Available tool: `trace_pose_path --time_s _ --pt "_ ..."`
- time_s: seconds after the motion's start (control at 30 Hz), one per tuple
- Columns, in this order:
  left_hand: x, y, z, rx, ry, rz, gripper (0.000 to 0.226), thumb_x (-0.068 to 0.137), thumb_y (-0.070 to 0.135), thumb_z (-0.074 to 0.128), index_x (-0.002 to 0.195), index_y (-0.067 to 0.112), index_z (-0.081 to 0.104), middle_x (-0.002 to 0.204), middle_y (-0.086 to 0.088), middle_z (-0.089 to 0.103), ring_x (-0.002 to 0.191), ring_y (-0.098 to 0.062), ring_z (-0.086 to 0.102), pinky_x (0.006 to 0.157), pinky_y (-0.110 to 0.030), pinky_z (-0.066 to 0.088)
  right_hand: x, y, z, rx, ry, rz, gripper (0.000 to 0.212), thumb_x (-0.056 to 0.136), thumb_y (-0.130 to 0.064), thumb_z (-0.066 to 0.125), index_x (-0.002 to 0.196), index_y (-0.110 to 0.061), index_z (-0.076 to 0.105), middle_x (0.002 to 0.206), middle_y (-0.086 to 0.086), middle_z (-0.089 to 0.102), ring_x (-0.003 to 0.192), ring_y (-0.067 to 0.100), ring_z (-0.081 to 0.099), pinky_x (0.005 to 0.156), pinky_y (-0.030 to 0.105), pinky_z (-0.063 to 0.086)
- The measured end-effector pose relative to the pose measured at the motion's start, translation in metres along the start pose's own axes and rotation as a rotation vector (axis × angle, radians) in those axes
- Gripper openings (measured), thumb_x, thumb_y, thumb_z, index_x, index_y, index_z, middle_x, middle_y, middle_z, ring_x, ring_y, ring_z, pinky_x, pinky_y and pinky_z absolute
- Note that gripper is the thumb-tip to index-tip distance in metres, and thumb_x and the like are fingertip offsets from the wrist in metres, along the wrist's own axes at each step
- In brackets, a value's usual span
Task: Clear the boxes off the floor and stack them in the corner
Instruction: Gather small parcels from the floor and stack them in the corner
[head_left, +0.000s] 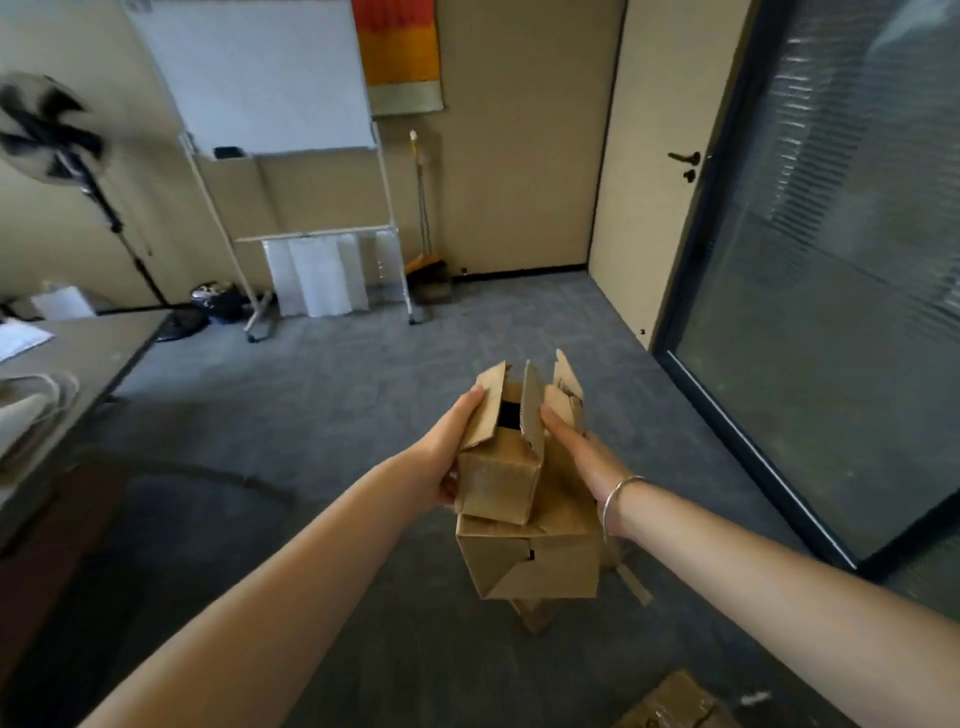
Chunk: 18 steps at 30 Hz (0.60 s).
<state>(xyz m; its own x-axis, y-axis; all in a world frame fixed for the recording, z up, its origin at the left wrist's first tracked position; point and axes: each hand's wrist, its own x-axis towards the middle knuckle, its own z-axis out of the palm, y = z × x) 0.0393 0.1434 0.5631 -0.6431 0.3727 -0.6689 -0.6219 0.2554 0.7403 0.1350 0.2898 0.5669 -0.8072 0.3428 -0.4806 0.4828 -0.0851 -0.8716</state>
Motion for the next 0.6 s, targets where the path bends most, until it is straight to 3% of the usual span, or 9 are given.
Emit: trace_pose_path --time_s 0.17,0.3,0.4,0.5,0.6 --pt "-0.069 -0.046 -0.034 -0.166 0.194 0.016 0.078 0.068 0.083 0.055 0.118 0.024 0.058 0.113 -0.011 0.070 0.106 -0.033 0.064 0.097 -0.051 0.049 -0.035 0.002 0.037 -0.163 -0.205 0.026 0.091 0.075 -0.076 0.049 0.149 -0.029 0.023 0.148 0.005 0.040 0.128 0.032 0.044 0.100 0.041 0.037" --pt "-0.127 -0.078 -0.070 -0.265 0.353 0.046 0.073 0.072 0.082 0.053 0.115 0.023 0.058 0.110 -0.011 0.071 0.105 -0.033 0.065 0.096 -0.051 0.049 -0.060 0.007 0.085 -0.233 -0.382 0.006 0.100 0.071 -0.079 0.050 0.151 -0.029 0.018 0.151 0.004 0.036 0.132 0.032 0.041 0.106 0.044 0.034" --pt "-0.166 -0.099 -0.091 -0.318 0.465 0.035 0.069 0.076 0.080 0.050 0.113 0.022 0.056 0.112 -0.012 0.068 0.104 -0.033 0.063 0.096 -0.049 0.048 -0.083 0.012 0.125 -0.310 -0.461 0.012 0.119 0.053 -0.089 0.048 0.152 -0.033 0.012 0.154 0.003 0.030 0.136 0.033 0.037 0.111 0.050 0.031" --pt "-0.206 -0.127 -0.115 -0.403 0.559 0.038 0.085 0.063 0.087 0.053 0.120 0.023 0.057 0.111 -0.013 0.070 0.102 -0.034 0.066 0.092 -0.049 0.051 -0.107 0.018 0.164 -0.362 -0.570 0.028 0.140 0.033 -0.095 0.050 0.151 -0.036 0.003 0.157 0.003 0.023 0.139 0.035 0.031 0.113 0.053 0.028" --pt "-0.252 -0.156 -0.142 -0.468 0.625 0.017 0.088 0.063 0.087 0.051 0.121 0.022 0.059 0.113 -0.014 0.070 0.104 -0.035 0.065 0.093 -0.048 0.050 -0.127 0.023 0.209 -0.363 -0.722 0.053 0.157 0.016 -0.098 0.055 0.152 -0.038 0.006 0.157 0.002 0.026 0.137 0.034 0.036 0.111 0.053 0.033"
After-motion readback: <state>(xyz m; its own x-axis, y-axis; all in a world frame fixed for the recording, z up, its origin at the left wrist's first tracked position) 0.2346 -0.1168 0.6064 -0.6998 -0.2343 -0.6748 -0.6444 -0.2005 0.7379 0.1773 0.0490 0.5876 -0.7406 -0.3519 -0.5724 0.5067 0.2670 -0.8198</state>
